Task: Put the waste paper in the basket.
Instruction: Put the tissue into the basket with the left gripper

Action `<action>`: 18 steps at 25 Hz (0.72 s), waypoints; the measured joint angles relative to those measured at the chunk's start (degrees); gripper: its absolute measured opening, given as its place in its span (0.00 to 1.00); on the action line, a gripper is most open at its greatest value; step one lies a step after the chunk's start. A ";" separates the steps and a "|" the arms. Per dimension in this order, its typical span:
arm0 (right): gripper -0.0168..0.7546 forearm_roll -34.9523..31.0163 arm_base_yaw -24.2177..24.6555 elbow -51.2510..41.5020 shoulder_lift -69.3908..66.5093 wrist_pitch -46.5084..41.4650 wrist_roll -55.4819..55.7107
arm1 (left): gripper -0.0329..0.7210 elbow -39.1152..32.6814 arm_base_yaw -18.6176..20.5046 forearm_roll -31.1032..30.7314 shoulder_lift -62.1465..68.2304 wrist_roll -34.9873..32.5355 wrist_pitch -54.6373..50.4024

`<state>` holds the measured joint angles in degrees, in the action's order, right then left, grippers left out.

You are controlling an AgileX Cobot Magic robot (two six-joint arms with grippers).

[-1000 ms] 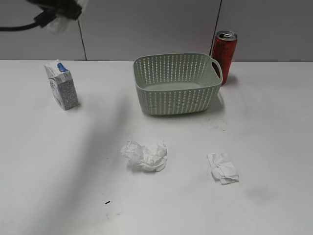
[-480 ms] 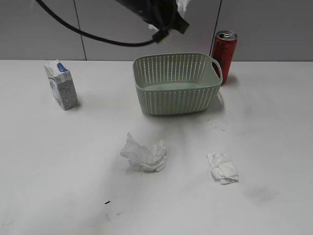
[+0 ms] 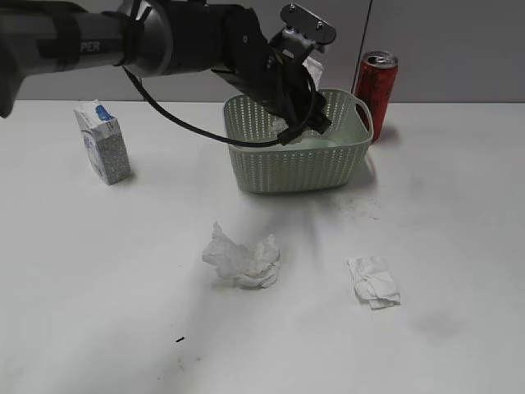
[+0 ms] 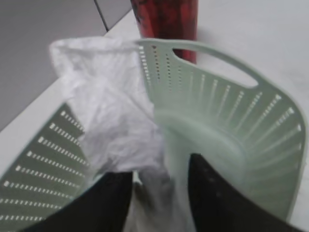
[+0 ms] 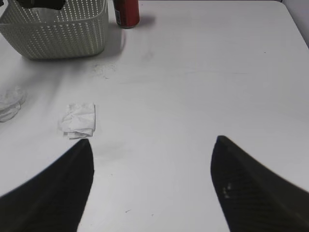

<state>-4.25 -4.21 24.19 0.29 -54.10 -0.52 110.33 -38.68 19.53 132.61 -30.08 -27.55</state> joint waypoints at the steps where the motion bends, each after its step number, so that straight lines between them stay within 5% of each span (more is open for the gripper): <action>1: 0.76 0.00 0.00 0.00 0.00 0.00 0.00 | 0.75 0.00 0.00 0.05 0.00 0.25 -0.17; 5: 0.76 0.01 0.00 0.00 0.00 0.00 0.00 | 0.91 0.07 0.00 0.05 -0.26 1.19 -1.15; 18: 0.76 0.01 0.00 0.00 0.00 0.00 0.00 | 0.87 0.17 5.70 -15.22 -16.38 15.85 -24.64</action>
<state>-4.24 -4.21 24.19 0.29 -54.10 -0.52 110.50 -32.98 4.31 116.23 -14.24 -52.19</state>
